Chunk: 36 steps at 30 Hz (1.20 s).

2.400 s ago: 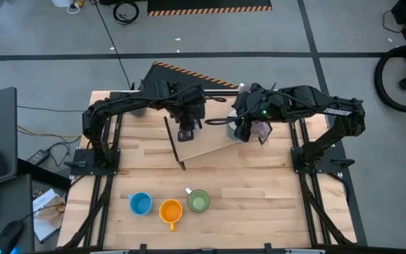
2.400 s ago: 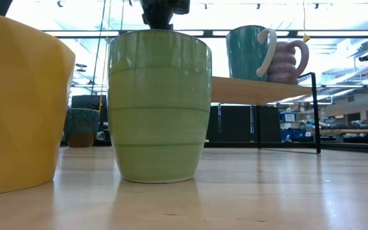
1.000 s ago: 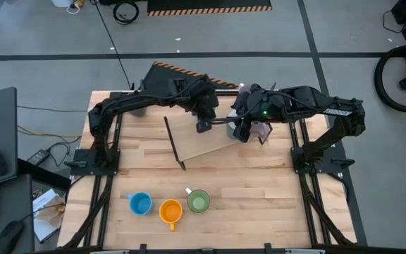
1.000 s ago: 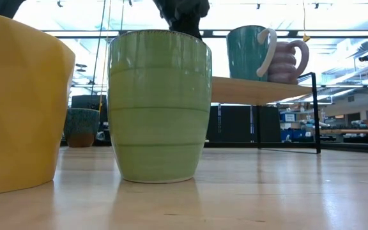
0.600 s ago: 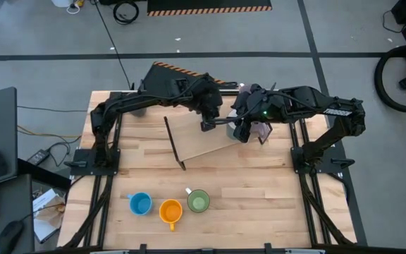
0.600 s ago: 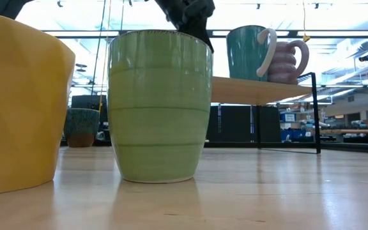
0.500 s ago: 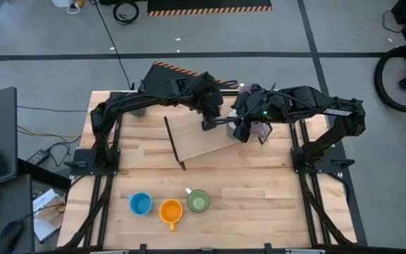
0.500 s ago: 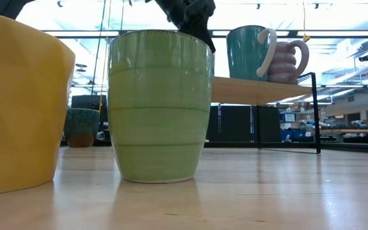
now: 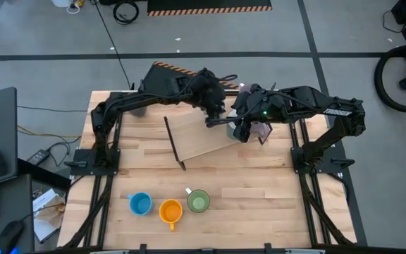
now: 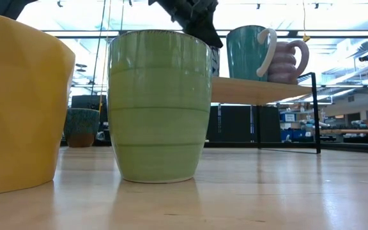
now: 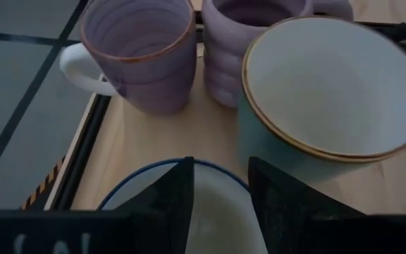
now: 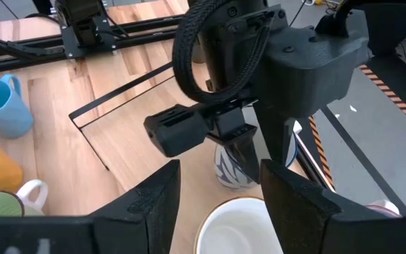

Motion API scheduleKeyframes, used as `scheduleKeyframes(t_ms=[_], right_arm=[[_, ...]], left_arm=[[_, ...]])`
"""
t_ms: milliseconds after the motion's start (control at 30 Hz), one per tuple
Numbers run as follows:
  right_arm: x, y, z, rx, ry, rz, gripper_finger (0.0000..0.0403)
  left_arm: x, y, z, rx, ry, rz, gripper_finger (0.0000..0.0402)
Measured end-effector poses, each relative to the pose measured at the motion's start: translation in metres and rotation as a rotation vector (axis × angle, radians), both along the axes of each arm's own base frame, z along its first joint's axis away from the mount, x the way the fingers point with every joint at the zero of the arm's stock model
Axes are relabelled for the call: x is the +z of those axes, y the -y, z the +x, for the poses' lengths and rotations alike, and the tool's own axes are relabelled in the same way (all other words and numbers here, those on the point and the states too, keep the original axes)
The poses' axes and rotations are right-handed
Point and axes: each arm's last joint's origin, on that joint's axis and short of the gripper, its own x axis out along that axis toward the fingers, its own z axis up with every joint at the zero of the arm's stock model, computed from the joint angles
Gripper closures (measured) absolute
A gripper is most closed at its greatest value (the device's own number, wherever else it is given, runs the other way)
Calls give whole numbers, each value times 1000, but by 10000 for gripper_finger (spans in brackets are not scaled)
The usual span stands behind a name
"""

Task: Place coffee mugs
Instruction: Put the blue patterned mug on the shelf

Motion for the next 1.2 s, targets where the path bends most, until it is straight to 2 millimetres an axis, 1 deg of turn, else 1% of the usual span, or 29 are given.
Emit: scheduleKeyframes(t_ms=[100, 200, 333, 400, 500, 600, 700, 767, 900, 1033, 1200], right_arm=[[0, 0, 0, -3, 2, 3, 202], [0, 0, 0, -5, 3, 5, 202], [0, 0, 0, -5, 3, 5, 202], [0, 0, 0, -5, 3, 5, 202], [0, 0, 0, -4, 2, 4, 202], [0, 0, 0, -9, 2, 0, 202], [0, 1, 0, -15, 0, -19, 202], [0, 1, 0, -13, -2, -21, 202], [0, 1, 0, -13, -1, -22, 202], [0, 1, 0, -13, -1, -22, 202], [0, 3, 0, -22, -1, -22, 202]], left_arm=[[4, 0, -4, 16, 7, -16, 260], [15, 1, -11, 21, 21, -14, 260], [35, -3, -30, 46, 24, -15, 260], [41, -6, -40, 60, 2, -17, 260], [47, -12, -55, 79, -33, -16, 260], [48, -17, -69, 85, -104, -6, 260], [40, -26, -80, 73, -213, -7, 260], [33, -30, -84, 66, -259, -7, 260], [10, -35, -87, 31, -365, -4, 252], [-12, -38, -84, 38, -392, -7, 231], [-28, -30, -77, -17, -378, -30, 207]])
